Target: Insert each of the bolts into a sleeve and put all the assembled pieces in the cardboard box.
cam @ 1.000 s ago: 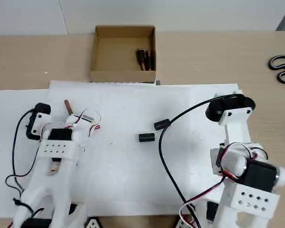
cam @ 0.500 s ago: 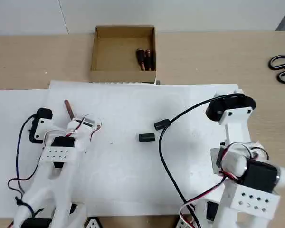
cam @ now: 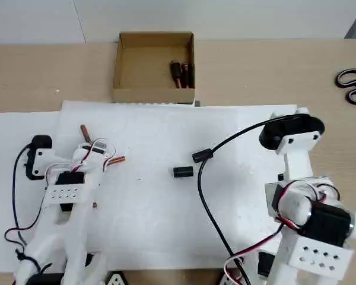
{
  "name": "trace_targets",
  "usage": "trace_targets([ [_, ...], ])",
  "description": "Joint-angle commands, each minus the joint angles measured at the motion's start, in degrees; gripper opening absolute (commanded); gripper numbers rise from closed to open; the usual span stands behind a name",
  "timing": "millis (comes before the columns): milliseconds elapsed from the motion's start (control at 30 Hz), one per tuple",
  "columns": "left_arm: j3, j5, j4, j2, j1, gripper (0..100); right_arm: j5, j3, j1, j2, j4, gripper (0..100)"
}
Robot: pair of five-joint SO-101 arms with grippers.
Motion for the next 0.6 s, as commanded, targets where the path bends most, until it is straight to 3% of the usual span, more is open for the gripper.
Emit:
trace_targets([
  [0, 1.0, -0.1, -1.1, 0.0, -0.1, 15, -0.2, -3.0, 0.0, 0.0, 0.4, 0.4],
  [567, 1.0, 0.1, 4.0, 0.0, 3.6, 15, -0.3, -3.0, 0.0, -0.2, 0.4, 0.4],
])
